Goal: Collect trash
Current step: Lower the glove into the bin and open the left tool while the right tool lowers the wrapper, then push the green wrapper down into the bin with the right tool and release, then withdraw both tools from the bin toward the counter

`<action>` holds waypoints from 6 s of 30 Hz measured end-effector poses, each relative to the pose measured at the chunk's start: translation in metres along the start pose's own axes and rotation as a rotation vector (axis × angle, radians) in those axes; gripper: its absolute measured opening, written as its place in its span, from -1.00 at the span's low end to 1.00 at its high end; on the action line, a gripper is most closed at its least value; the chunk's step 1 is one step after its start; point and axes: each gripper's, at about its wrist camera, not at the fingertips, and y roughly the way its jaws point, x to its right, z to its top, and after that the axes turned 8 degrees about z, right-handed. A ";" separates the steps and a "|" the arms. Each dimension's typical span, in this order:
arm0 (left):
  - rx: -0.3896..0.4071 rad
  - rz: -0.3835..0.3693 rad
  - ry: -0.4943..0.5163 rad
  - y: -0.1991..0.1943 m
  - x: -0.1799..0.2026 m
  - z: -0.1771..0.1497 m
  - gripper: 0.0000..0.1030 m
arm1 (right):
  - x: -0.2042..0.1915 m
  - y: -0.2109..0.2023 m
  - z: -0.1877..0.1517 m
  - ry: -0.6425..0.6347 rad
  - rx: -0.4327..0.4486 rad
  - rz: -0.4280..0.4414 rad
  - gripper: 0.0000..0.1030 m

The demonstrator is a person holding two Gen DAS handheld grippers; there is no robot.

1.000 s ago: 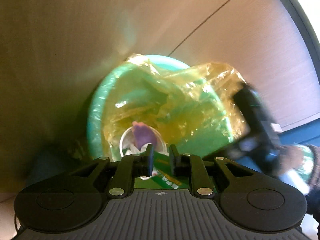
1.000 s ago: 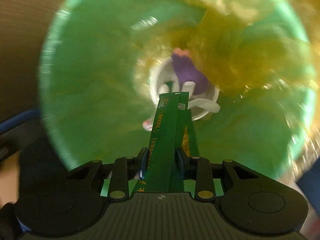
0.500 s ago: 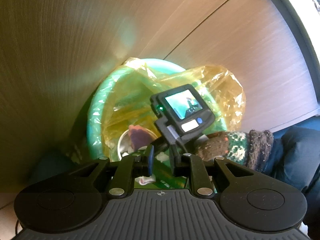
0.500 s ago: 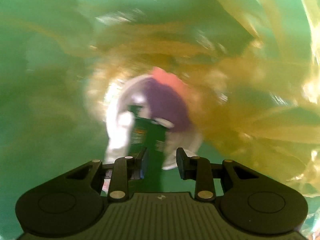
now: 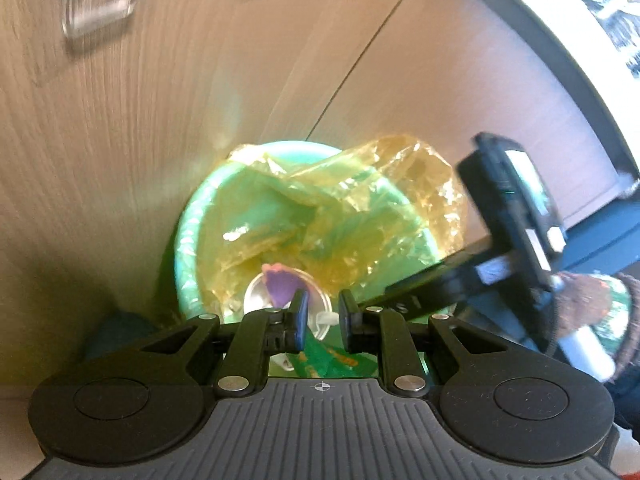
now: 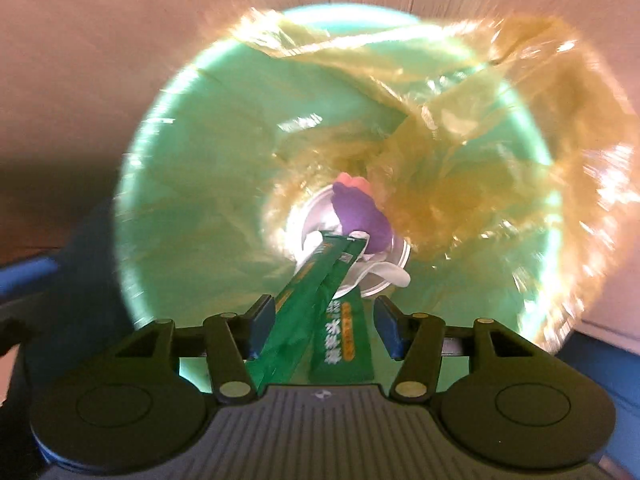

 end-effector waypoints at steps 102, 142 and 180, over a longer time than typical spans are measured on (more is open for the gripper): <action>-0.110 -0.070 -0.087 0.033 -0.034 -0.007 -0.63 | 0.052 0.084 0.018 0.250 -0.246 0.020 -0.76; -0.145 -0.081 -0.082 0.038 -0.036 -0.015 -0.63 | 0.040 0.084 0.019 0.191 -0.237 0.078 -0.74; -0.057 -0.049 -0.058 -0.002 -0.033 -0.007 -0.63 | 0.021 0.024 0.016 0.182 -0.015 0.061 0.15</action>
